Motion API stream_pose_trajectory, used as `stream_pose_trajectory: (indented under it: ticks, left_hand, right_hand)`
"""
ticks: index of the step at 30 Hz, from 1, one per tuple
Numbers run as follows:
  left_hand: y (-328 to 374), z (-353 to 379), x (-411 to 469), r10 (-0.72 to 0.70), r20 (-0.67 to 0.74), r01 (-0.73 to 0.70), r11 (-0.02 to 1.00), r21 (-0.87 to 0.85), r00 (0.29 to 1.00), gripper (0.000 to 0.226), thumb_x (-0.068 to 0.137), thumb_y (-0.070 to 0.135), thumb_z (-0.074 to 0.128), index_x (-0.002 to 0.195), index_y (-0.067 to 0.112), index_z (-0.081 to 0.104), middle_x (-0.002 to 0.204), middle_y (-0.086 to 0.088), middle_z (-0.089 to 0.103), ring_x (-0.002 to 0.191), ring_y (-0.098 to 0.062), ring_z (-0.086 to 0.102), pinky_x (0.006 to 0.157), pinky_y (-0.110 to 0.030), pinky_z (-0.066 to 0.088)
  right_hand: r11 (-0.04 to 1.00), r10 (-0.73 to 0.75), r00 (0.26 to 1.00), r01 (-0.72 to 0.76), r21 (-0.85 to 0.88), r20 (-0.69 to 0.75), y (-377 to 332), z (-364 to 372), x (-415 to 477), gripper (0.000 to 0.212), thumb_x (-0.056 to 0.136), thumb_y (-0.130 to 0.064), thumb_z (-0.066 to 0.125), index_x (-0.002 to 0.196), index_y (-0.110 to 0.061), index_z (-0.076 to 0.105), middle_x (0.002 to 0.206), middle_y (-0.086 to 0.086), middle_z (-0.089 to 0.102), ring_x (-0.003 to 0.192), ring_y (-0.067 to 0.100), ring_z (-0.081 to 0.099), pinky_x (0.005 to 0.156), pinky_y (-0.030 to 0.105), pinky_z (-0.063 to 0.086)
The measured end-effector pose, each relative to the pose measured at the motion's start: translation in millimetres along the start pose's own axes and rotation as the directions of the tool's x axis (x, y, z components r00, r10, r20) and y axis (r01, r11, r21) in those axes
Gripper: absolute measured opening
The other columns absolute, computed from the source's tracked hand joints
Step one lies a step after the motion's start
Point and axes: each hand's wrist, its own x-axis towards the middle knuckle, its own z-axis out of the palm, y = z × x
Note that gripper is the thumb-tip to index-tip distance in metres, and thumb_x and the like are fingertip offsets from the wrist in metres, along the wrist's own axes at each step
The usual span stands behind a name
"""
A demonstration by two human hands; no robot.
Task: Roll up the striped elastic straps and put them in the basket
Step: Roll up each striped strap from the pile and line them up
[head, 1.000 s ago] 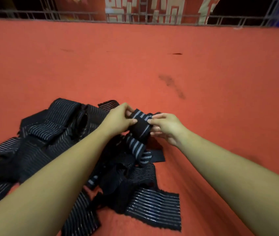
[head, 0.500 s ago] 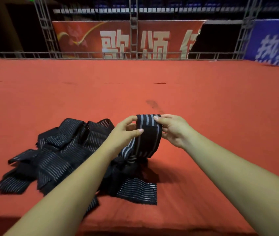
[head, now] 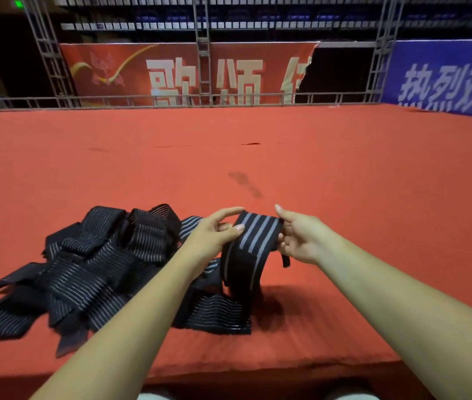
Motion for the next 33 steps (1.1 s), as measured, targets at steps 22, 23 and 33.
stream_pose_trajectory:
  ticks: [22,23,33]
  left_hand:
    - [6.7,23.7,14.3,-0.053,-0.137,0.022,0.976,-0.217,0.989,0.012,0.093,0.012,0.068,0.104,0.009,0.073,0.099,-0.010,0.077,0.087,-0.023,0.073,0.071,-0.030,0.058]
    - [12.7,24.6,21.2,-0.062,-0.173,0.011,0.959,-0.282,0.983,0.012,0.094,0.010,0.067,0.104,0.005,0.071,0.097,-0.013,0.076,0.084,-0.024,0.072,0.068,-0.029,0.057]
    - [-7.5,25.6,44.9,-0.153,0.126,0.154,0.988,0.003,0.980,0.029,0.094,0.037,0.066,0.110,0.013,0.070,0.105,-0.007,0.072,0.097,-0.022,0.066,0.090,-0.034,0.053]
  right_hand:
    - [0.924,-0.224,0.955,0.271,-0.270,0.195,-11.0,-19.2,-17.3,0.041,0.082,-0.050,0.071,0.107,-0.018,0.071,0.104,0.004,0.074,0.092,0.018,0.067,0.087,0.034,0.049]
    - [0.922,-0.165,0.950,0.244,-0.302,0.265,-1.0,-22.0,-15.2,0.046,0.080,-0.049,0.071,0.112,-0.017,0.071,0.112,0.006,0.073,0.099,0.018,0.067,0.093,0.036,0.049]
    - [0.893,-0.401,0.911,0.413,-0.177,0.100,7.1,-36.8,16.4,0.026,0.092,-0.011,0.067,0.116,0.000,0.068,0.109,0.018,0.072,0.095,0.025,0.066,0.092,0.042,0.051]
